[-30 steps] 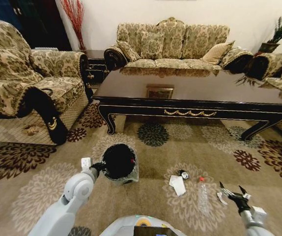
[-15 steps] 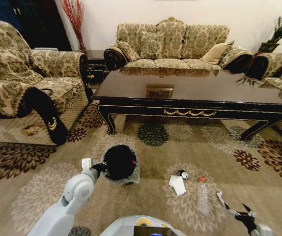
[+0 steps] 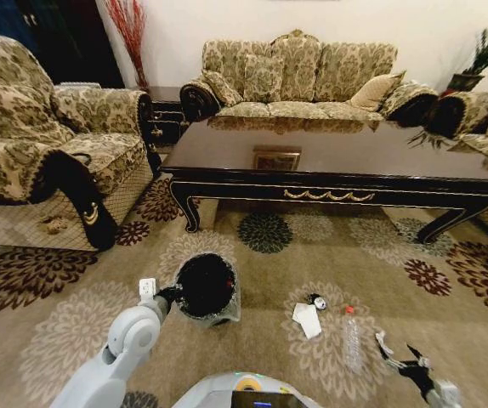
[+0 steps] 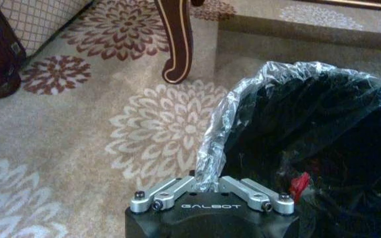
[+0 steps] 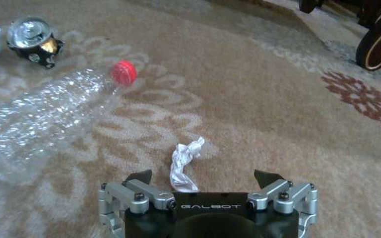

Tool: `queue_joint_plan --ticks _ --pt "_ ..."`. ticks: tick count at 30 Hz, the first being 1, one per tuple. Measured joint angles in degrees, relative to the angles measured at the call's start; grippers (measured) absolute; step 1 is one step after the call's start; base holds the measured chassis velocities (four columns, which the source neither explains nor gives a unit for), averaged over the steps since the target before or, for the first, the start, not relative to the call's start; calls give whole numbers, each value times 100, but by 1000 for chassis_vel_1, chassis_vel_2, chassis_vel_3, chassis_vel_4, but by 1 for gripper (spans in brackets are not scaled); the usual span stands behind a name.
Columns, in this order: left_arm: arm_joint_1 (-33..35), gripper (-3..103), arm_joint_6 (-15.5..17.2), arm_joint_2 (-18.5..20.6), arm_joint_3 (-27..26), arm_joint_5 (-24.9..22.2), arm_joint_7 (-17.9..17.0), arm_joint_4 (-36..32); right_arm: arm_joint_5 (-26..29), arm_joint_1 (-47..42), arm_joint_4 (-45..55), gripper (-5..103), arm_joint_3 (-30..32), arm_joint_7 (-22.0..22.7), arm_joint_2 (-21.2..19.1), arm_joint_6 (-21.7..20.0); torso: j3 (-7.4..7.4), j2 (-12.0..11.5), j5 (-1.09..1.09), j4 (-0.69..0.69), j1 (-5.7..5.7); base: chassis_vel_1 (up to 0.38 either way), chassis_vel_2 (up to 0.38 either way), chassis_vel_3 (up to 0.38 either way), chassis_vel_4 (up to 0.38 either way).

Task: Move to the front of the table and pick up the trash from the floor, then place it into the trash bin.

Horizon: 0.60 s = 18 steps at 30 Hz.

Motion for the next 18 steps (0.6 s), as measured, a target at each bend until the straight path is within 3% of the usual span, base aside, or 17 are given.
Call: queue_joint_plan --ticks 7,11,18 --pt "41 2 -2 43 -71 -60 -34 -45 35 423 -453 100 -268 -58 4 3 0 0 -3 1 0 0 0 0 0" --pt "49 2 -3 43 -87 -75 -63 -35 225 509 -562 88 -305 -315 15 -61 0 1 -9 -3 0 0 0 0 0" --pt "42 2 -3 42 -100 -49 -73 20 427 563 -705 68 -305 -579 28 -101 0 1 0 1 0 0 0 0 0"
